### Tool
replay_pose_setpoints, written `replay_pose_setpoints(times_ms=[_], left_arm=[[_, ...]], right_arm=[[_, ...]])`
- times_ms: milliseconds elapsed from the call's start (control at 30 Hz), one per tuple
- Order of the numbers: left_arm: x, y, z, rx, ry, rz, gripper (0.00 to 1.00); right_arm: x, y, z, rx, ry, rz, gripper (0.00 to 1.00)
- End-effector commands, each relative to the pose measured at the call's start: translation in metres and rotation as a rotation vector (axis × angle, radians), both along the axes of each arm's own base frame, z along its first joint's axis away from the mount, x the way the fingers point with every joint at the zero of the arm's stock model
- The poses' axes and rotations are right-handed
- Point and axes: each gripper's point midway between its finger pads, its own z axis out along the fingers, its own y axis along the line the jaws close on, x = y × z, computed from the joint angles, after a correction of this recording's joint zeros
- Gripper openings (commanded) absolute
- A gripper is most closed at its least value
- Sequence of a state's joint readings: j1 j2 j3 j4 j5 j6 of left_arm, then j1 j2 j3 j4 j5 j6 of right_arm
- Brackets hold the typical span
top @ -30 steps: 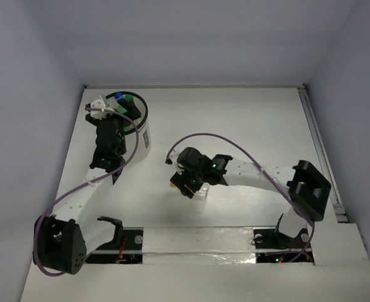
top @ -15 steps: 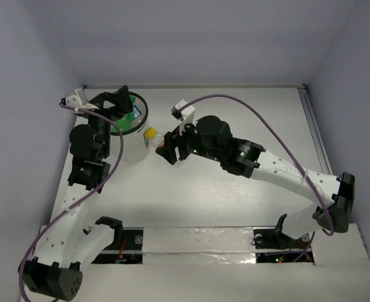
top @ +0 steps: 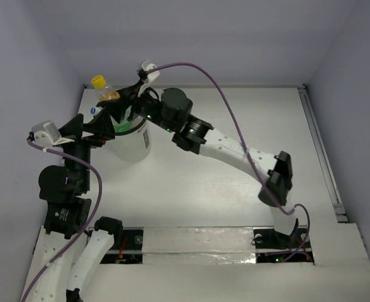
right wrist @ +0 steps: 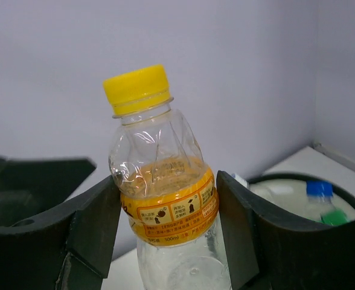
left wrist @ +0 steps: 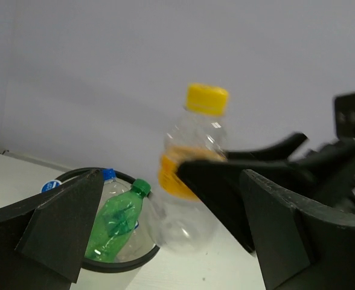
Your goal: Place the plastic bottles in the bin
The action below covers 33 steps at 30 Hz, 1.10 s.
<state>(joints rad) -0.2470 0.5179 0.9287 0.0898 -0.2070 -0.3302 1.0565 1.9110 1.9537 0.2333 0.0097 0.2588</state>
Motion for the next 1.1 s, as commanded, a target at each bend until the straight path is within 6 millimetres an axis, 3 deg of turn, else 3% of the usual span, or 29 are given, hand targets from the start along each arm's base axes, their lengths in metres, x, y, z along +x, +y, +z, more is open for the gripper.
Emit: replay_pose_setpoints(times_ms=[0,100,133,167,200,233,367,500,767,800,833,1067], left_arm=[[0.003,0.004,-0.017,0.02,0.051,0.024,0.96],[-0.003,0.006,-0.014,0.016,0.035,0.032,0.96],[-0.004,0.006,-0.013,0.016,0.03,0.029,0.96],[-0.004,0.006,-0.013,0.019,0.029,0.025,0.96],[-0.006,0.006,-0.012,0.016,0.025,0.025,0.96],[-0.006,0.006,-0.012,0.017,0.022,0.025,0.96],[-0.005,0.006,-0.014,0.012,0.023,0.023,0.95],[-0.005,0.007,-0.015,0.012,0.028,0.031,0.96],[0.0,0.008,-0.016,0.014,0.047,0.042,0.95],[0.001,0.007,-0.016,0.015,0.048,0.037,0.95],[0.003,0.006,-0.017,0.018,0.054,0.037,0.96],[0.006,0.005,-0.02,0.023,0.067,0.036,0.96]], right_arm=[[0.028,0.026,0.012,0.066,-0.044,0.024,0.36],[0.044,0.048,-0.024,0.005,0.02,0.05,0.36],[0.056,0.058,-0.059,-0.045,0.068,0.046,0.36],[0.057,0.061,-0.071,-0.062,0.082,0.049,0.36],[0.06,0.064,-0.11,-0.123,0.122,0.043,0.36],[0.06,0.063,-0.114,-0.104,0.117,0.04,0.36],[0.073,0.064,-0.172,-0.217,0.178,-0.02,0.36],[0.07,0.061,-0.172,-0.209,0.174,-0.015,0.37],[0.071,0.053,-0.164,-0.266,0.126,-0.041,0.51],[0.071,0.052,-0.181,-0.295,0.14,-0.043,0.52],[0.069,0.047,-0.17,-0.282,0.126,-0.046,0.57],[0.07,0.036,-0.163,-0.296,0.119,-0.08,0.76]])
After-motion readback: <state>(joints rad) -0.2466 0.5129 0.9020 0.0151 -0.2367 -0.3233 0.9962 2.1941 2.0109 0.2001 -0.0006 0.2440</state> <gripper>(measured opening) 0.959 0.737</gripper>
